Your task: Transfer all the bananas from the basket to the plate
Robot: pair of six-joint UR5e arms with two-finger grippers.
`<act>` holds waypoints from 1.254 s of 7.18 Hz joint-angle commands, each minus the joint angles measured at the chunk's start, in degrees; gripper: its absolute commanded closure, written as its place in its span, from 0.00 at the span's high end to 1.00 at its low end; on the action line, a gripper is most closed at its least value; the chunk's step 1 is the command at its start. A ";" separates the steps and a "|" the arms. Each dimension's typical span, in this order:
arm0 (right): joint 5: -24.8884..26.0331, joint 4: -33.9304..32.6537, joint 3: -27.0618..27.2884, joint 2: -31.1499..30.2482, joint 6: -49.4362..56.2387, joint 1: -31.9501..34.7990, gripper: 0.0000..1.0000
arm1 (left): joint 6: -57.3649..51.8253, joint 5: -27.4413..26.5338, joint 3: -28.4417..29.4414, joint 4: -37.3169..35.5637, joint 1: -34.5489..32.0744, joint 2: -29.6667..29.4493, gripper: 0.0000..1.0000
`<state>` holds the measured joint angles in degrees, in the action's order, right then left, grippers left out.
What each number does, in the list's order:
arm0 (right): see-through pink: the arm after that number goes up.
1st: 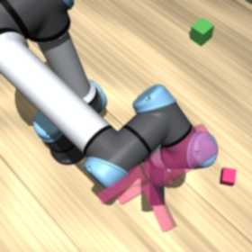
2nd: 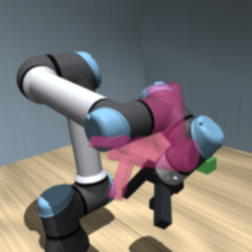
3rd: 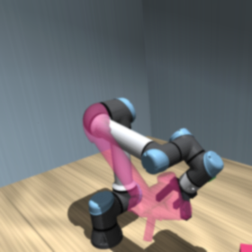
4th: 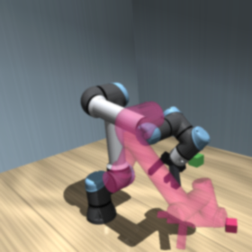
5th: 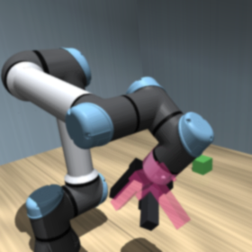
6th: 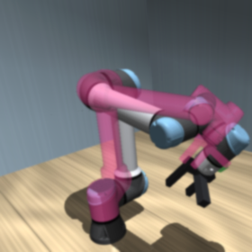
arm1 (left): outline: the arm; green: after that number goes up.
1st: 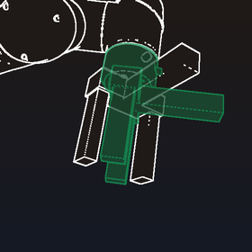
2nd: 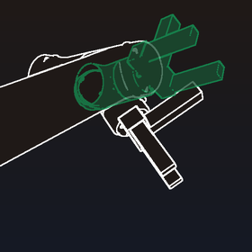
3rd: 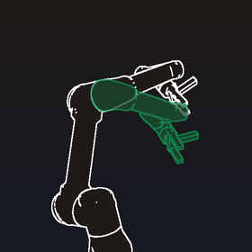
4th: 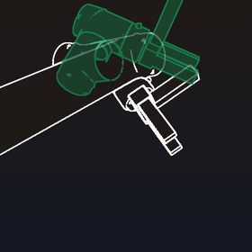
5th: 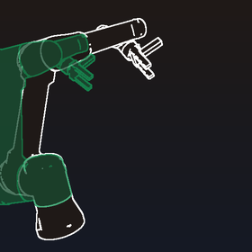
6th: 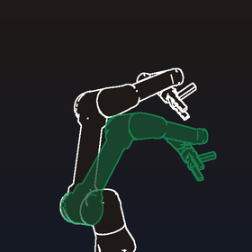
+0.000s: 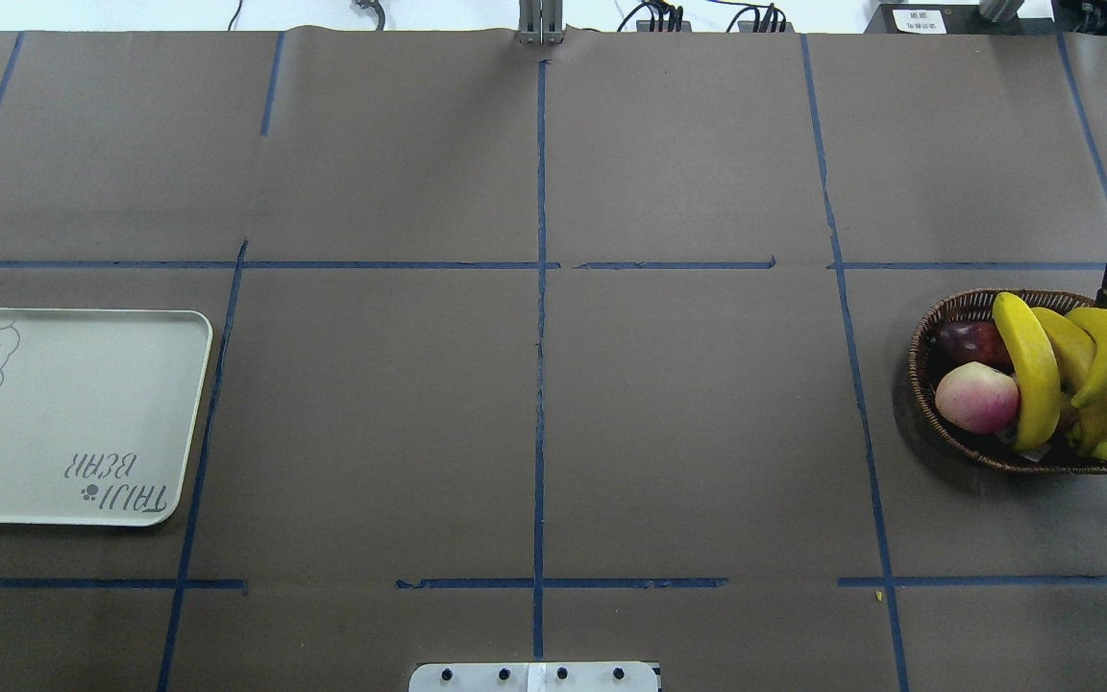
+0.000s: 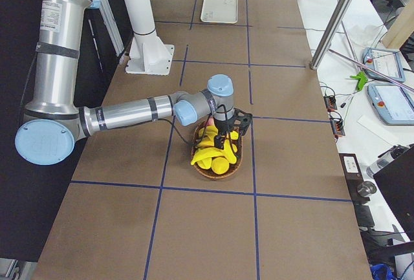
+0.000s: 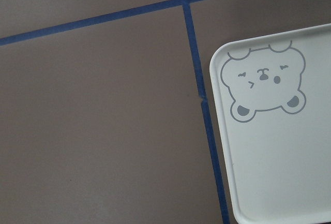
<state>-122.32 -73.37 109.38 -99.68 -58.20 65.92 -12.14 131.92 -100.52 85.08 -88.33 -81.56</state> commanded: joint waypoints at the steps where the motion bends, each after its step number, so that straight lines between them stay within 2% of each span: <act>1: 0.77 0.07 0.22 -2.18 -1.65 -1.32 0.90 | 0.01 0.01 -0.03 0.00 -0.09 0.00 1.00; 5: 0.33 0.59 1.62 -2.19 -8.41 -3.33 0.79 | 0.01 0.09 -0.03 0.00 -0.09 0.00 1.00; 7: 0.33 0.68 1.72 -2.19 -8.86 -4.39 0.77 | 0.01 0.09 -0.03 -0.09 -0.09 0.00 1.00; 8: 0.07 0.59 1.72 -2.27 -8.95 -4.39 0.72 | 0.01 0.09 0.06 -0.09 0.00 0.00 1.00; 9: 0.07 0.59 1.72 -2.45 -9.56 -4.39 0.60 | 0.01 0.09 0.06 -0.09 0.00 0.09 1.00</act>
<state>-122.17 -72.75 111.07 -101.97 -67.20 61.62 -12.13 132.01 -100.50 85.00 -88.37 -81.54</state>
